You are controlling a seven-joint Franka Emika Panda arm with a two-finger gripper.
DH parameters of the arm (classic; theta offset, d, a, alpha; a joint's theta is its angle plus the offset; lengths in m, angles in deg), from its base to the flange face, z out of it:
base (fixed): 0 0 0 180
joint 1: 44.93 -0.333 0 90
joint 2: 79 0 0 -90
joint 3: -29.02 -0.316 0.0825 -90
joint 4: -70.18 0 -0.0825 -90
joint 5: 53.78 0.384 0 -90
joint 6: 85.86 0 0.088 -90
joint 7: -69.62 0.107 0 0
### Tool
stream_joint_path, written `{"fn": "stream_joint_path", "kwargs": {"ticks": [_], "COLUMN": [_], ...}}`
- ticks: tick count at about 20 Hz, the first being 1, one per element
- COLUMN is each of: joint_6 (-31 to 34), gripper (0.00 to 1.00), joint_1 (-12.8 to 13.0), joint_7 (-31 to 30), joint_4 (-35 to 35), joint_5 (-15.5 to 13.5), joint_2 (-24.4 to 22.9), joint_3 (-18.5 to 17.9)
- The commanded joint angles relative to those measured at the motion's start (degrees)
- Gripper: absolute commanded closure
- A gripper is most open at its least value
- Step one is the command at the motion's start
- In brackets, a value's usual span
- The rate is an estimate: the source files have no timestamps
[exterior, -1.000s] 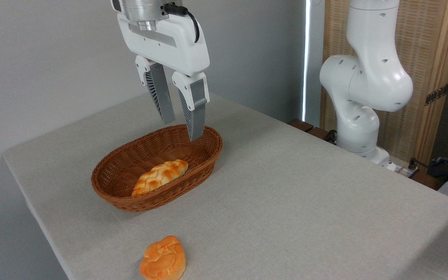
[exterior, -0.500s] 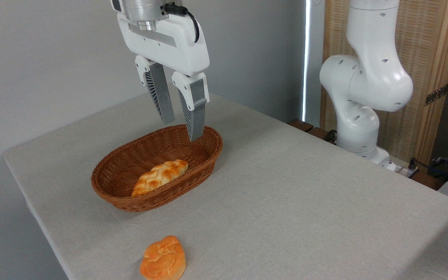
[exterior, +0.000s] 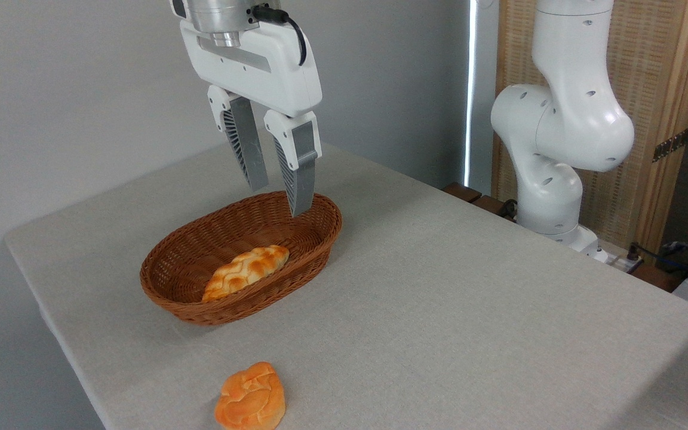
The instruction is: Put bread into the basket
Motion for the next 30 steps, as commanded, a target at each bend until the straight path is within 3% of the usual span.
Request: {"fn": "stream_joint_path", "kwargs": {"ticks": [1,9,21,30], "joint_6": [-1.2,-2.3,-14.1,-18.0], "gripper": [0.00,0.00,0.00,0.00], "joint_1": [-0.2,-0.2,-1.1,-2.2], "joint_7": [1.1,1.1,0.8,0.6], "joint_4": [-0.5,-0.9,-6.8,-7.0], "joint_5": [-0.6,-0.5,-0.5,-0.4], "joint_2": [-0.7,-0.7,0.4,2.2], "joint_3": [-0.2,-0.3,-1.9,-2.0]}}
